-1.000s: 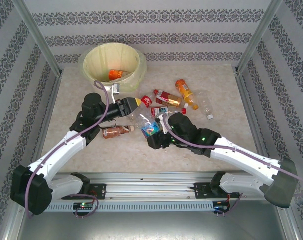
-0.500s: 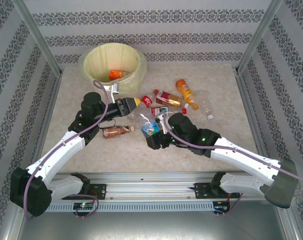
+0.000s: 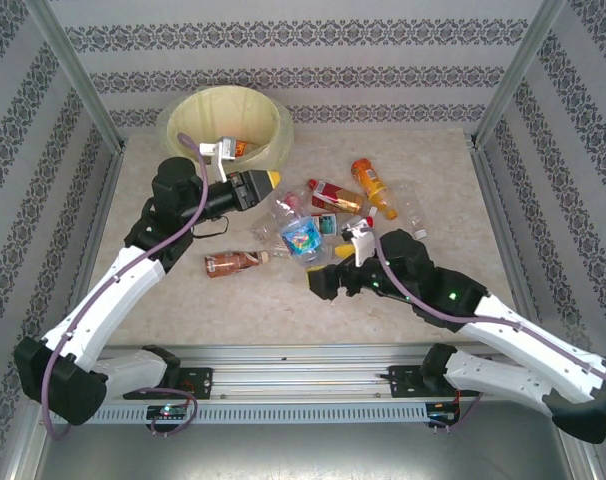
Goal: Put the plastic bottles in the bin
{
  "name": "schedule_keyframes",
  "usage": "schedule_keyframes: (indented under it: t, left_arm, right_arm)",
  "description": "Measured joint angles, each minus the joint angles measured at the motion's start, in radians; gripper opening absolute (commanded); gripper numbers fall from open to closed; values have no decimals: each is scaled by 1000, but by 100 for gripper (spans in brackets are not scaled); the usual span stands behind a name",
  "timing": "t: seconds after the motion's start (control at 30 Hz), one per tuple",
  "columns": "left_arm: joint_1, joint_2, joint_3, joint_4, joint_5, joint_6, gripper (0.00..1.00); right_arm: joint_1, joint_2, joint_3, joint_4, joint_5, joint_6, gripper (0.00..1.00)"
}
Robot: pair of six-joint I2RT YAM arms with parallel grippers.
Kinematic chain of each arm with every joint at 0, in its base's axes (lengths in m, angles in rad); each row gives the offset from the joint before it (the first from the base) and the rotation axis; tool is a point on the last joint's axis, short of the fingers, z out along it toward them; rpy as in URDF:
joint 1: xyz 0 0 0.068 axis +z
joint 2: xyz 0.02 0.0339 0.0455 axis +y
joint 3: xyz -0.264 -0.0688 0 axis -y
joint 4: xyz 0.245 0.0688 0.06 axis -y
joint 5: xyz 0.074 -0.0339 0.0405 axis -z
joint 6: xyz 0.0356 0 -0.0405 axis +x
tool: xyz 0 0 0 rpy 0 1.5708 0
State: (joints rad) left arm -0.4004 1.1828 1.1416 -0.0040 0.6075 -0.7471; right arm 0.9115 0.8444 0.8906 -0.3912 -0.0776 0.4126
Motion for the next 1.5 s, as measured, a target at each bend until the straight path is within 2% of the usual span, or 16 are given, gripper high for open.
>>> schedule_keyframes:
  t: [0.23, 0.47, 0.73, 0.97, 1.2, 1.5]
  left_arm:
    - [0, 78, 162, -119, -22, 71, 27]
    - [16, 183, 415, -285, -60, 169, 27]
    - [90, 307, 738, -464, -229, 310, 30]
    - [203, 443, 959, -527, -333, 321, 30]
    - [280, 554, 1057, -552, -385, 321, 31]
    - [314, 611, 1075, -565, -410, 322, 31]
  right_arm:
    - [0, -92, 63, -73, 97, -30, 98]
    - [0, -184, 98, -91, 179, -55, 98]
    - [0, -226, 130, -77, 232, -87, 98]
    - [0, -198, 143, -77, 259, -106, 98]
    - [0, -170, 144, -95, 283, -106, 98]
    - [0, -144, 161, -130, 299, -106, 98]
